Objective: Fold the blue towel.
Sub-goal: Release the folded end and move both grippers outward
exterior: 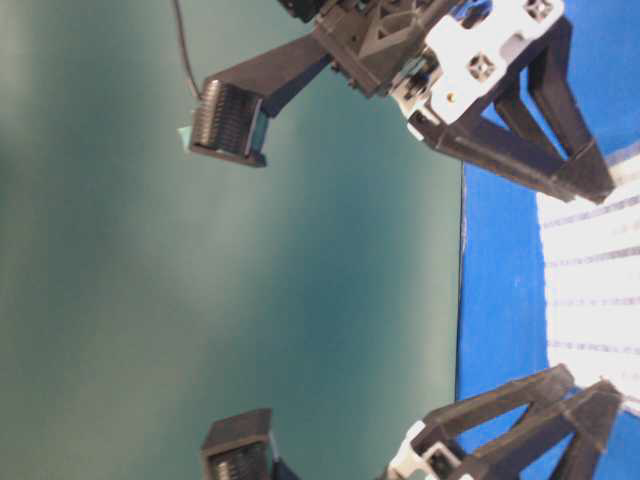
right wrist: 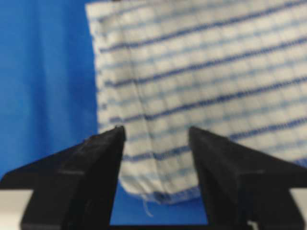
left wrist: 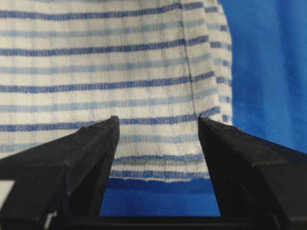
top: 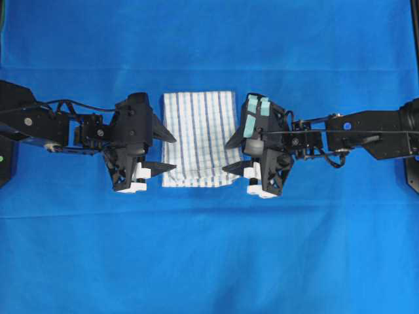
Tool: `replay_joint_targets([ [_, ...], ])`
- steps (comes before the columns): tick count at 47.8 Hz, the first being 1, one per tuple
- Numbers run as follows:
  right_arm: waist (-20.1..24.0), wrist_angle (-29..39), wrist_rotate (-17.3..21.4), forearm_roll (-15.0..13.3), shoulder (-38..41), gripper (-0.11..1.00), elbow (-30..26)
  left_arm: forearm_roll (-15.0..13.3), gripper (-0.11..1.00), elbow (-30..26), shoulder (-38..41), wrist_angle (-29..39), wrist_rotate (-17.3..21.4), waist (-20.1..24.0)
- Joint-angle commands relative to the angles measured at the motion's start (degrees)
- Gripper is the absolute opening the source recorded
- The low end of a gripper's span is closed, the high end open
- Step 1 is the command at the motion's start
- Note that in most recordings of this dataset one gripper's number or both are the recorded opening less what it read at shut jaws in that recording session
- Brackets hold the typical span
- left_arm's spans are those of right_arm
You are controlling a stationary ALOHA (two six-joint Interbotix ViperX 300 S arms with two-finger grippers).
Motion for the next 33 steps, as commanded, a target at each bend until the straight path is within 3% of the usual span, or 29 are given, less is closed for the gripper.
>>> replay_joint_targets([
  [1, 0.44, 1.32, -0.18, 0.09, -2.46, 0.57, -1.76, -0.09, 0.59, -0.7, -3.25, 1.41, 0.35, -0.09],
  [13, 0.26, 6.86, -0.79, -0.97, -10.55, 0.57, -1.93, 0.09, 0.59, -0.26, -14.06, 8.79, 0.88, -0.18],
  [33, -1.76, 14.68, -0.97, -6.42, -31.03, 0.57, 3.25, 0.09, 0.59, 7.03, -36.74, 9.93, 2.99, 0.35],
])
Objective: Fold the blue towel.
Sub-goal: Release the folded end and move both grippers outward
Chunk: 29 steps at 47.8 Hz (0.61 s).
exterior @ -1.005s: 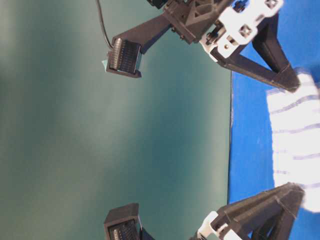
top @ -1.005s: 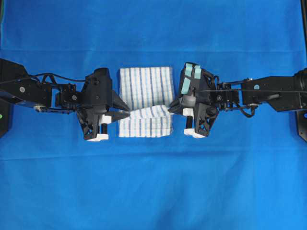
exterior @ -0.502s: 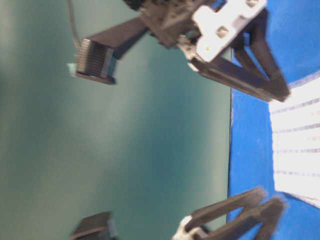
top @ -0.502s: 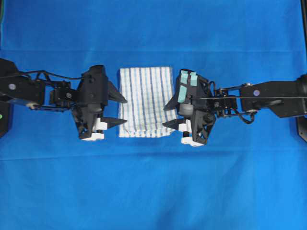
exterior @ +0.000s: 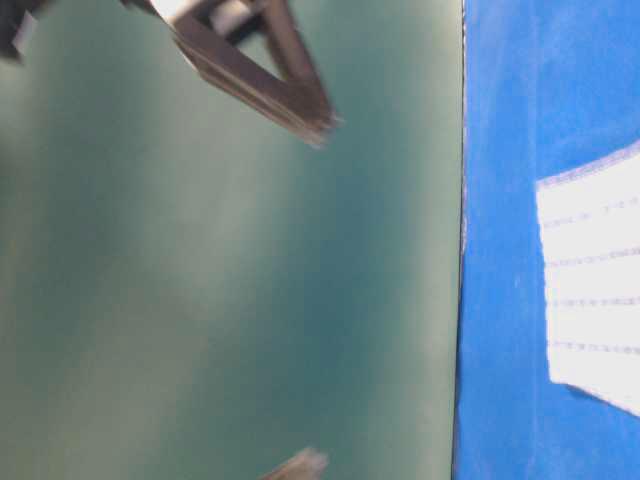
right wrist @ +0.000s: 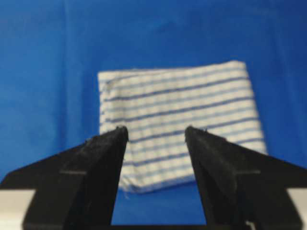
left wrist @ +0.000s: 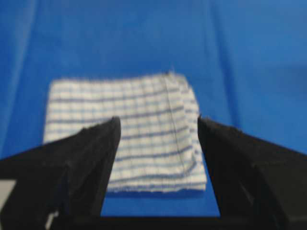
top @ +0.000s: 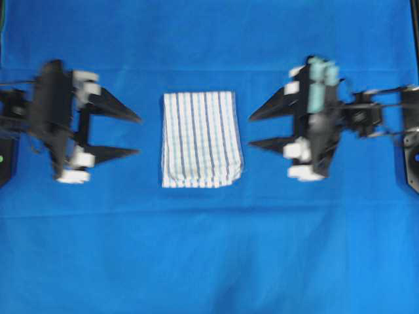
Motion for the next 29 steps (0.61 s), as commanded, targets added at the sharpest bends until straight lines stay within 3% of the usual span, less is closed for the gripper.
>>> replay_joint_targets([
  [1, -0.62, 0.09, 0.0, -0.88, -5.62, 0.57, 1.41, 0.09, 0.59, 1.14, -5.27, -0.18, 0.09, 0.35],
  [16, -0.7, 1.41, 0.0, -2.11, -27.07, 0.57, 13.01, 0.09, 0.59, 9.14, -24.79, 1.67, 0.26, 0.35],
  [29, -0.7, 1.76, 0.53, -1.93, -42.89, 0.57, 24.52, 0.09, 0.59, 15.47, -37.0, 6.86, -0.53, 0.35],
])
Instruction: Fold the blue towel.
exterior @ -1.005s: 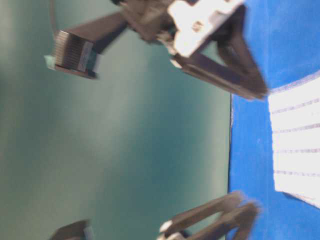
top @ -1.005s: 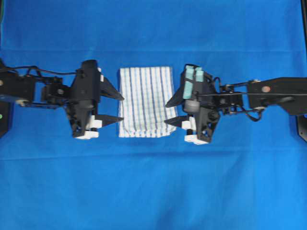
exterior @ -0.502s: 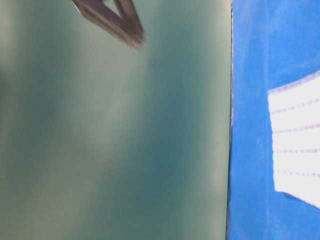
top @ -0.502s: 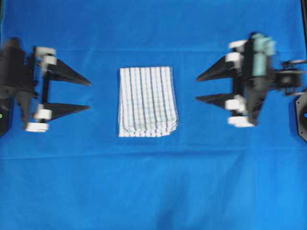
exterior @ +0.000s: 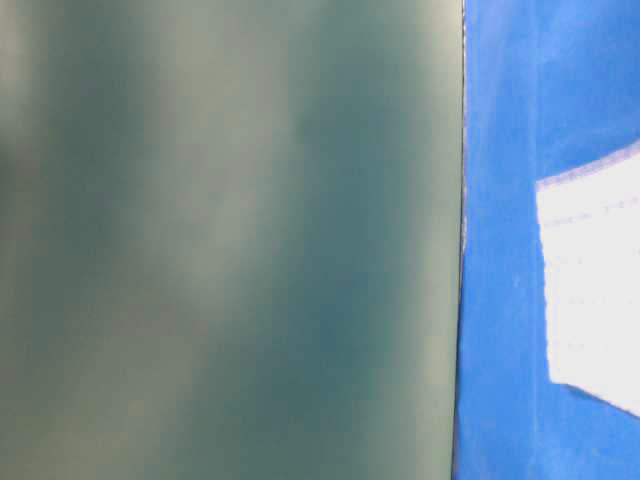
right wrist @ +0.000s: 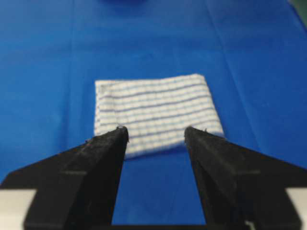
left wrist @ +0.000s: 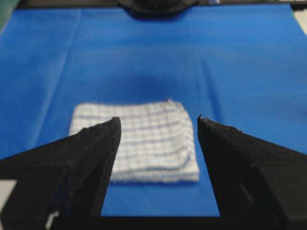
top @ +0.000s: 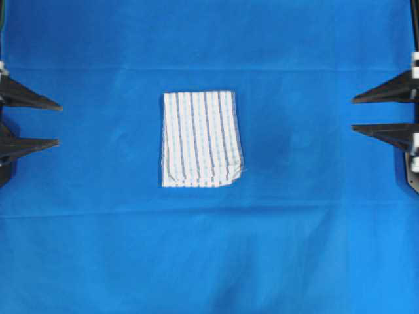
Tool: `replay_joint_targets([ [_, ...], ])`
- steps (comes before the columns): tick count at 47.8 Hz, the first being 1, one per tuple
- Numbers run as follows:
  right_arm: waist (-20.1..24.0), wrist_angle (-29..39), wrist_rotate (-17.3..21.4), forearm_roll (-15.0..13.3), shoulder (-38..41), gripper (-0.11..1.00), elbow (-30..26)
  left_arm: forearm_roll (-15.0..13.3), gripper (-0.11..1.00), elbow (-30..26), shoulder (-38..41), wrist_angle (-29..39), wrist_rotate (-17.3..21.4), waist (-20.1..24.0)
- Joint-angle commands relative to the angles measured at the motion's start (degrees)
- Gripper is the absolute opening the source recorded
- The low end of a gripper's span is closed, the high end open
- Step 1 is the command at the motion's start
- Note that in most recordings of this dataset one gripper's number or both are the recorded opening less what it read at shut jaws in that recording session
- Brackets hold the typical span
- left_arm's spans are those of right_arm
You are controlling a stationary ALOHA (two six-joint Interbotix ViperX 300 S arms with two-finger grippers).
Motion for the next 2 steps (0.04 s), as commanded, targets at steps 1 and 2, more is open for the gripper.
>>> replay_joint_targets([
  [1, 0.09, -0.18, 0.26, 0.09, -3.52, 0.57, 2.29, 0.09, 0.59, 0.44, -2.64, 1.93, -0.09, 0.09],
  [2, 0.0, -0.18, 0.26, 0.09, -4.22, 0.57, 2.99, 0.09, 0.59, 0.79, -3.16, 2.46, -0.18, 0.09],
])
